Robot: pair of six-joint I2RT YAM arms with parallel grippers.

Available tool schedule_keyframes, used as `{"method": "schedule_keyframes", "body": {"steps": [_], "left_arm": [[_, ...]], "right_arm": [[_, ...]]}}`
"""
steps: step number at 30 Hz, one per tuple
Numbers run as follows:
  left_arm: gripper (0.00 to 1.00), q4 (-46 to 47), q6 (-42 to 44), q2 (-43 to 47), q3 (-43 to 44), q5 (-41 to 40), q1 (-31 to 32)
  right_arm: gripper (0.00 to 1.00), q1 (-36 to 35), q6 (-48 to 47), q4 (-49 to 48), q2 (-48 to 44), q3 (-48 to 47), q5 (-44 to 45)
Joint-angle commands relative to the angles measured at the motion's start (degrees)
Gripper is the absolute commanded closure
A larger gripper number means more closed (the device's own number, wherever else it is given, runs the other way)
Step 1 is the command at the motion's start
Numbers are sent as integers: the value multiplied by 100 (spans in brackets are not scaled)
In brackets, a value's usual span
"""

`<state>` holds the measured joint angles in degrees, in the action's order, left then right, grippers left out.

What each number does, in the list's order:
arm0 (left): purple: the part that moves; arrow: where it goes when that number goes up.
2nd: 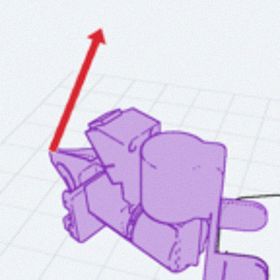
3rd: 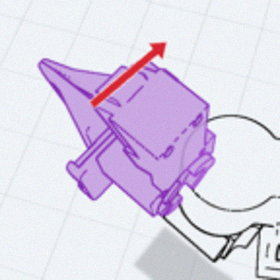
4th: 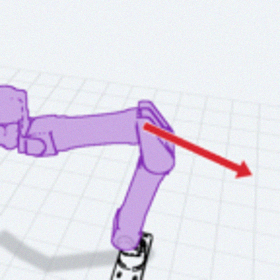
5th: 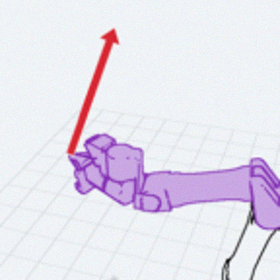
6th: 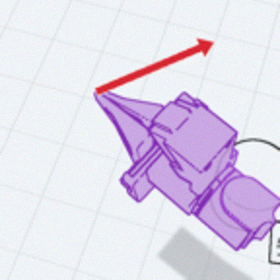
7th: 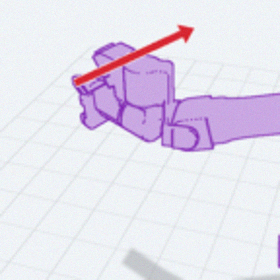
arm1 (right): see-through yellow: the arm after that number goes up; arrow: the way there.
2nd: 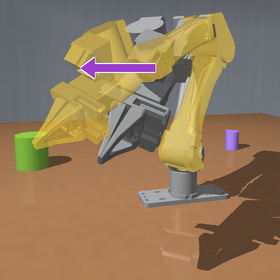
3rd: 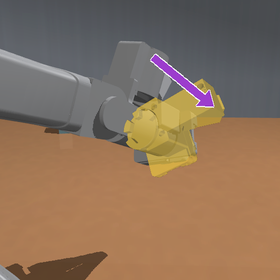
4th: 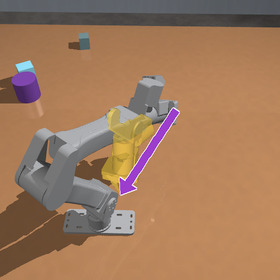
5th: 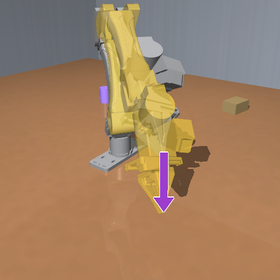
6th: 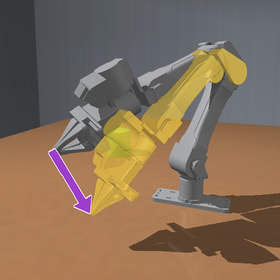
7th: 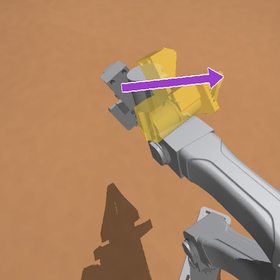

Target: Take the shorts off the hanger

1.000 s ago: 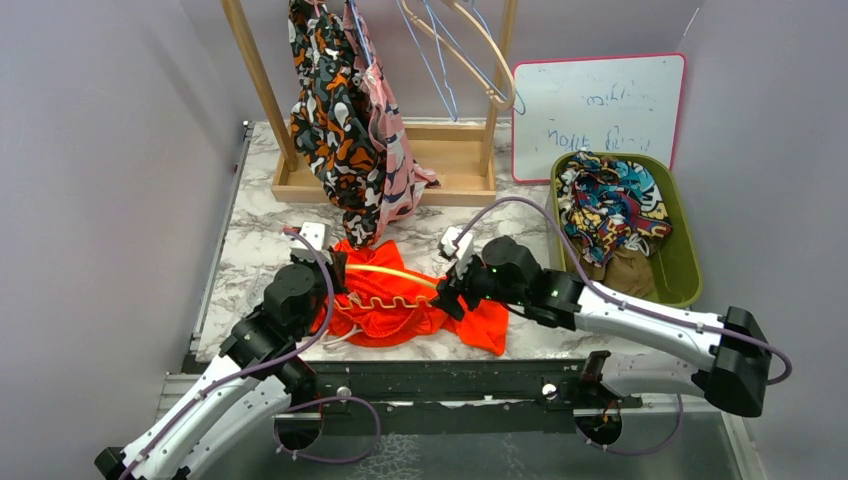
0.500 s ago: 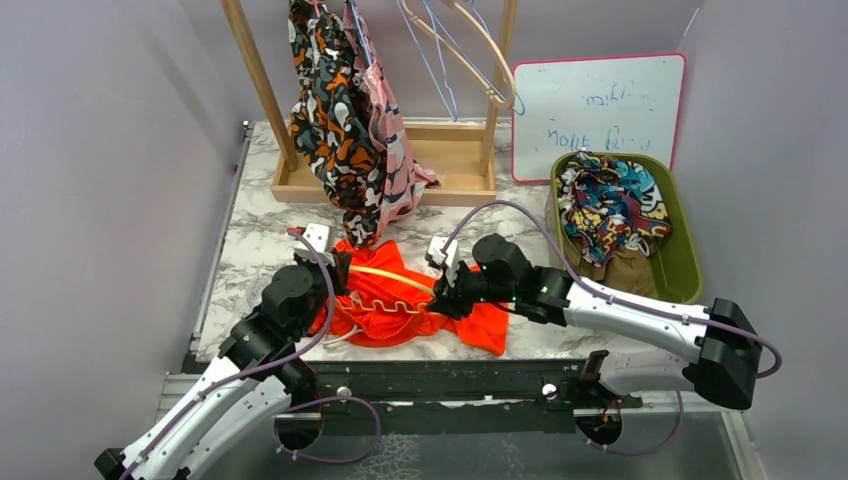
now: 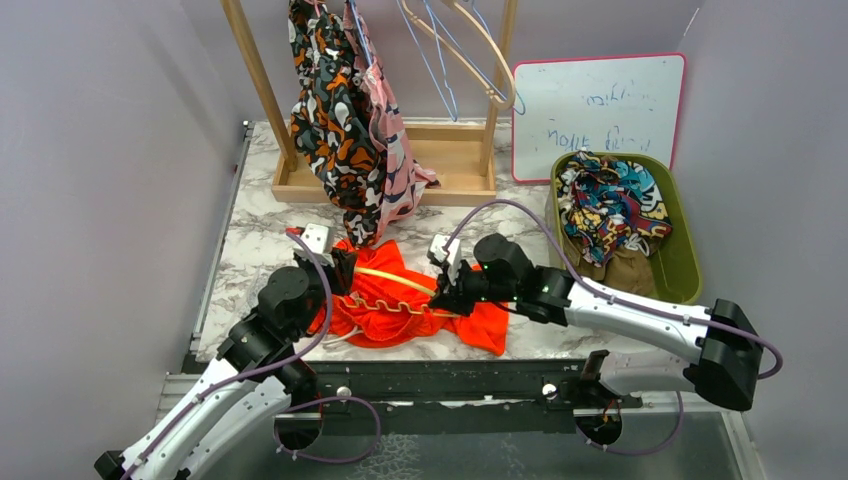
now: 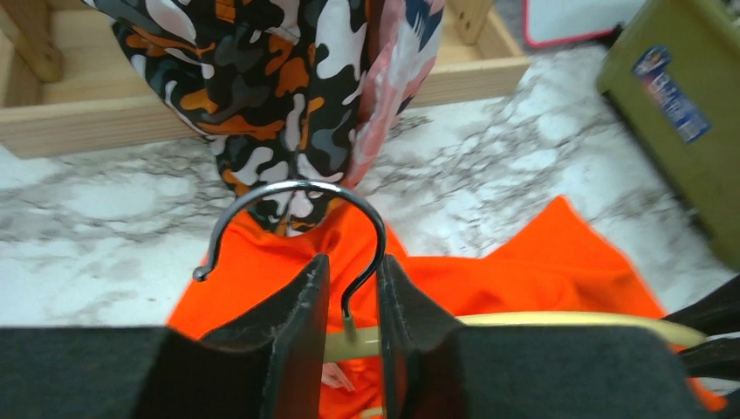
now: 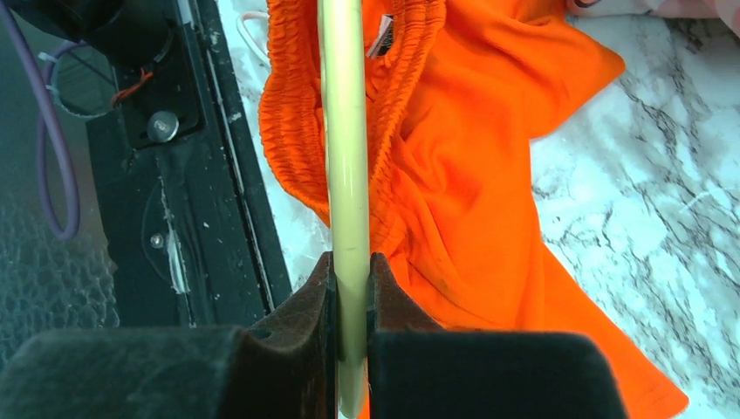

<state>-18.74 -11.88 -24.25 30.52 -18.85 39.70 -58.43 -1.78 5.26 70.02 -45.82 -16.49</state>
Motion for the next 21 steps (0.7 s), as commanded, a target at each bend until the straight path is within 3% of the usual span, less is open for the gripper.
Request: {"method": "schedule_keyframes", "body": {"steps": [1,8,16,21], "left_arm": [[62,546,83,98,146,262,-33],[36,684,279,-238,217,1087,-33],[24,734,344,-253,266,1510,-26],[18,811,353,-93,219,1588,-33]], "right_arm": [[99,-35,151,55,-454,177,488],[99,-32,1023,833,-1639,654,1108],[99,-32,1827,1785,-3258,804,2164],[99,-28,1958,2520,-3542,502,2592]]}}
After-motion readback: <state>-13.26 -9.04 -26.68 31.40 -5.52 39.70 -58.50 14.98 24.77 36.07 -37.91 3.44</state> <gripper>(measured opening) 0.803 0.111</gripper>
